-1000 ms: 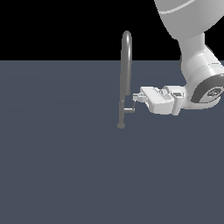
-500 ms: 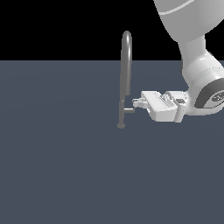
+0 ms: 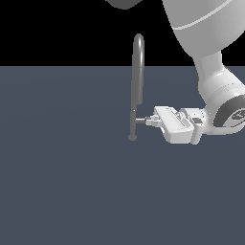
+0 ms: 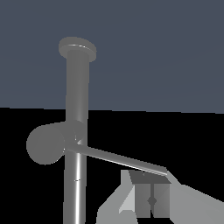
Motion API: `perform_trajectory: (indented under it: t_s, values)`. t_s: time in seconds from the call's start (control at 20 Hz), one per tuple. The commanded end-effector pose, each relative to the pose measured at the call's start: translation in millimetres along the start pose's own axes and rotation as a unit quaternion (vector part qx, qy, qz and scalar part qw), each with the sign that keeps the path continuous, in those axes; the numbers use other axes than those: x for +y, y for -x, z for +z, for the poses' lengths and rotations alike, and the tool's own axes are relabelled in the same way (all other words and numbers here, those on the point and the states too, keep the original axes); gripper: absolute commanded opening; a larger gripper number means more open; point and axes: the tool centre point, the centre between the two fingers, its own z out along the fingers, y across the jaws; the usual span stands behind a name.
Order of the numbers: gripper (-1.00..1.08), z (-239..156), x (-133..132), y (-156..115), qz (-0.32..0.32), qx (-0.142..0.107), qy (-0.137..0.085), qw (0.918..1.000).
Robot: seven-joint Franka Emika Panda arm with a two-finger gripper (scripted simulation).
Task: Turn on the faucet by rotating a designated handle.
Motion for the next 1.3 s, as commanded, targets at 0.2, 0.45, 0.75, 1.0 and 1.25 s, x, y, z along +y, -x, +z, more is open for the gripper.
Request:
perform_trajectory:
  t_s: [0.2,0.45,0.75,1.0,1.25]
  values:
    - [-1.00,-0.1,6.9,-40.2,0.011,0.002,-0.001,0.9999]
    - [-1.00,0.1,-0.8,-33.3,0.002,0.000,0.001,1.0000]
    - [-1.00,-0.1,-5.7,-57.9,0.008,0.001,0.000,1.0000]
    - [-1.00,-0.4,-8.7,-73.7,0.012,0.002,-0.001,0.9999]
    - [-1.00,-0.2,-21.5,-59.5,0.000,-0.002,0.002,1.0000]
